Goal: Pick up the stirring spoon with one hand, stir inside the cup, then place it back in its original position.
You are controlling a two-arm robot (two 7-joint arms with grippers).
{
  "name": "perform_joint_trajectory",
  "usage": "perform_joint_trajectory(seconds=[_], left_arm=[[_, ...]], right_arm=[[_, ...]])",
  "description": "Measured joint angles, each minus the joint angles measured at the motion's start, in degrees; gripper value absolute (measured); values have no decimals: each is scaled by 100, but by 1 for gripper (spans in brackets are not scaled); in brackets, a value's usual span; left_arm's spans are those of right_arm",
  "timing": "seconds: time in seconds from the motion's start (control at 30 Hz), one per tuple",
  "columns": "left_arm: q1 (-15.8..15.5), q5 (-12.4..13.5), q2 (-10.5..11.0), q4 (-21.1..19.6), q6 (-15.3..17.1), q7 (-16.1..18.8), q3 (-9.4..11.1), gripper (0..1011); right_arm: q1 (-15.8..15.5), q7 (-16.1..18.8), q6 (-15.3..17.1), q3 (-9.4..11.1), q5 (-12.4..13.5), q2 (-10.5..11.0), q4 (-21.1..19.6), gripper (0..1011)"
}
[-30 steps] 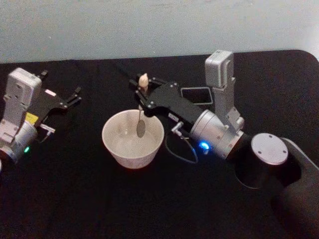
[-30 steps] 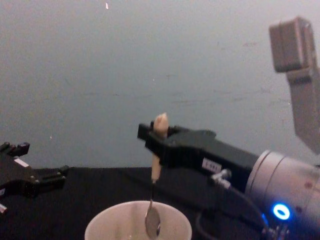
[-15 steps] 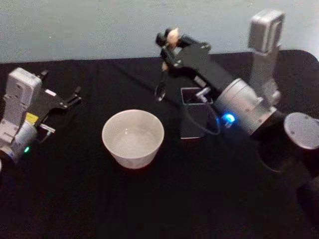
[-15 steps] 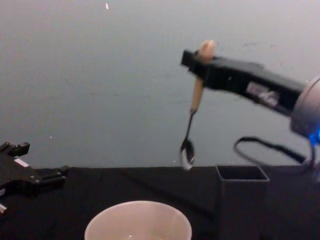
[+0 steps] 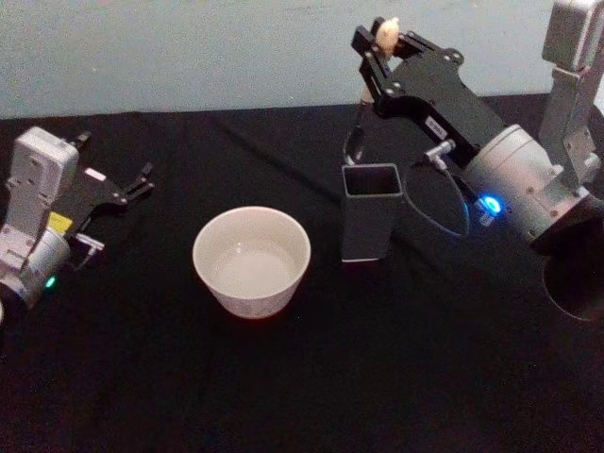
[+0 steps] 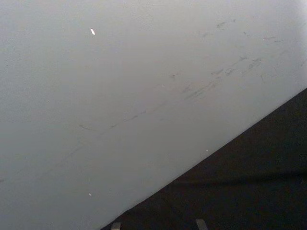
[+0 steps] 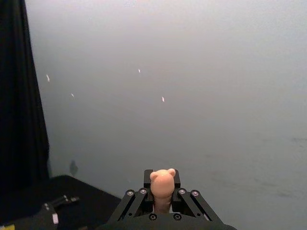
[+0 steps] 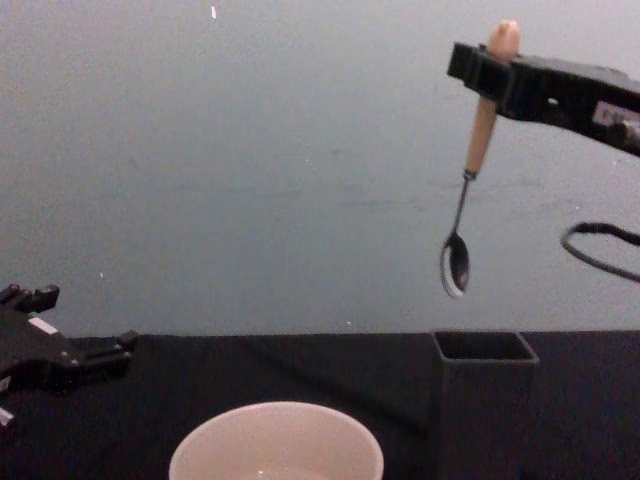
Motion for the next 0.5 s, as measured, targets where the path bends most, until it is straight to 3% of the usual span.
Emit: perform_joint_trajectory(seconds=[0.5], left_arm=[[0, 0, 0, 0, 0, 0, 0, 1001]], right_arm=[[-117, -210, 275, 53, -275, -45, 166, 195]])
